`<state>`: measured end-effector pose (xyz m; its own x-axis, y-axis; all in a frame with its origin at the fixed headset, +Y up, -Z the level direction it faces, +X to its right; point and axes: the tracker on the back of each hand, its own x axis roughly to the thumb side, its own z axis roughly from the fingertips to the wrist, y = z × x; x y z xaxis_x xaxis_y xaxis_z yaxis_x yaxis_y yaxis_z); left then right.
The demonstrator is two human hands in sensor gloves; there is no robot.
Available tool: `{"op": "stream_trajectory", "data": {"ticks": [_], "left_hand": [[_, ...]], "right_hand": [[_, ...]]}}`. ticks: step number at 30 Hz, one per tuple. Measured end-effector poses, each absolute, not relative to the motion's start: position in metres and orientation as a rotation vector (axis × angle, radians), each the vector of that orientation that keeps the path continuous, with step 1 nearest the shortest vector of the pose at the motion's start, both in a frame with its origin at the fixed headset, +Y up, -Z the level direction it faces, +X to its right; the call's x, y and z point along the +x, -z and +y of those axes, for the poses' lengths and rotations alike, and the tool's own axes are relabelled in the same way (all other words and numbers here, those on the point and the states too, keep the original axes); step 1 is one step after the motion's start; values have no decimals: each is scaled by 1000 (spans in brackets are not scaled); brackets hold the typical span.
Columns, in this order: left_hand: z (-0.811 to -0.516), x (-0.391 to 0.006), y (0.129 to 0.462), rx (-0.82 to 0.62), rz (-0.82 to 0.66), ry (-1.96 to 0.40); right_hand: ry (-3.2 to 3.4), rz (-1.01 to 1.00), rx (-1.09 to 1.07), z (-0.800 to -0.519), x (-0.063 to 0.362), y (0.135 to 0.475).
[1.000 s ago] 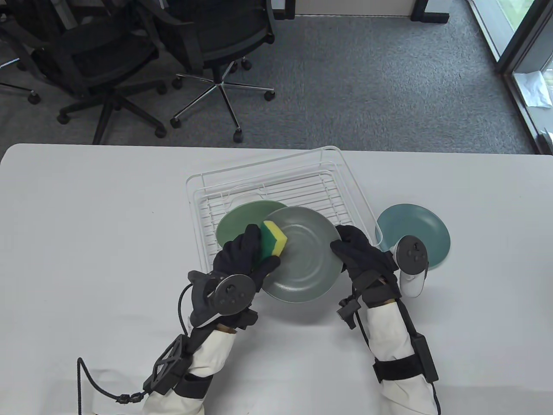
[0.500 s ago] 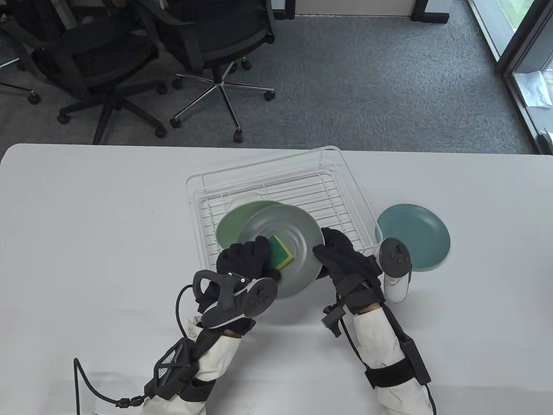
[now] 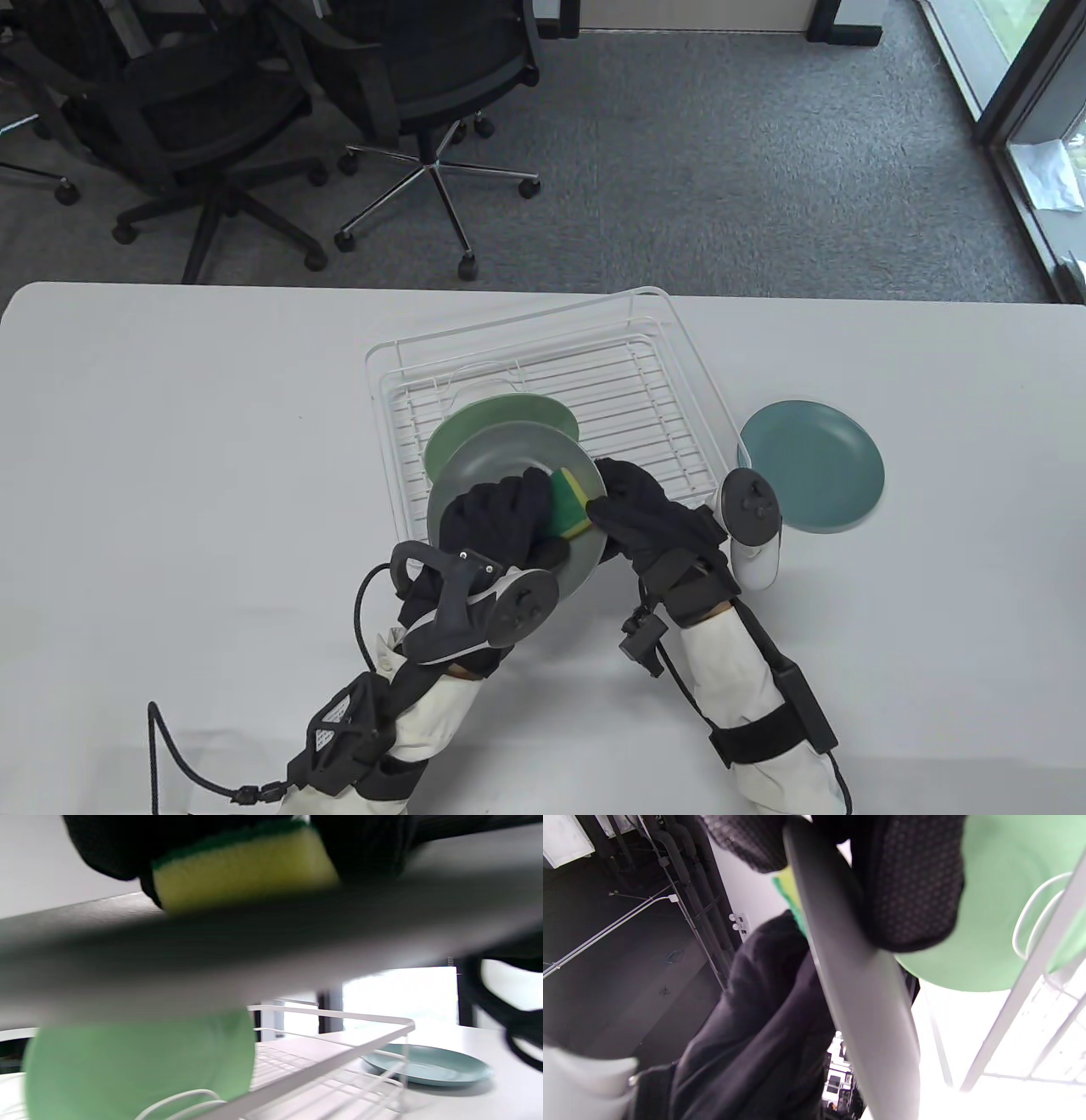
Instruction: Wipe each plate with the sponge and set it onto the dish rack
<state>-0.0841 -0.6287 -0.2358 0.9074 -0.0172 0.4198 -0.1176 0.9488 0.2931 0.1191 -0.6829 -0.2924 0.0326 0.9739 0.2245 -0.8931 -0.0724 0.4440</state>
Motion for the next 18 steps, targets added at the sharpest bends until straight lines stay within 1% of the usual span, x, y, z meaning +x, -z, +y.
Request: {"op": "stream_trajectory", "data": {"ticks": [3,5,7,9,12,15,18], "left_hand": [[-630,-93,243,305,-357,24],[-633,-98,249,250,-304,79],[-634,-101,252,202,-297,77],[-635,-100,254,172,-312,38],[-634,-95,251,134,-342,55],[-629,-87,244,47,-419,-3],[-624,-78,235,15,-524,-94]], "right_hand": [[-1579,164,539,-681,121,292],[-1592,135,497,-681,126,293],[-1591,111,466,-682,132,295],[-1590,91,440,-684,137,296],[-1588,81,420,-685,141,298],[-1591,78,408,-686,141,298],[-1581,96,414,-688,139,298]]}}
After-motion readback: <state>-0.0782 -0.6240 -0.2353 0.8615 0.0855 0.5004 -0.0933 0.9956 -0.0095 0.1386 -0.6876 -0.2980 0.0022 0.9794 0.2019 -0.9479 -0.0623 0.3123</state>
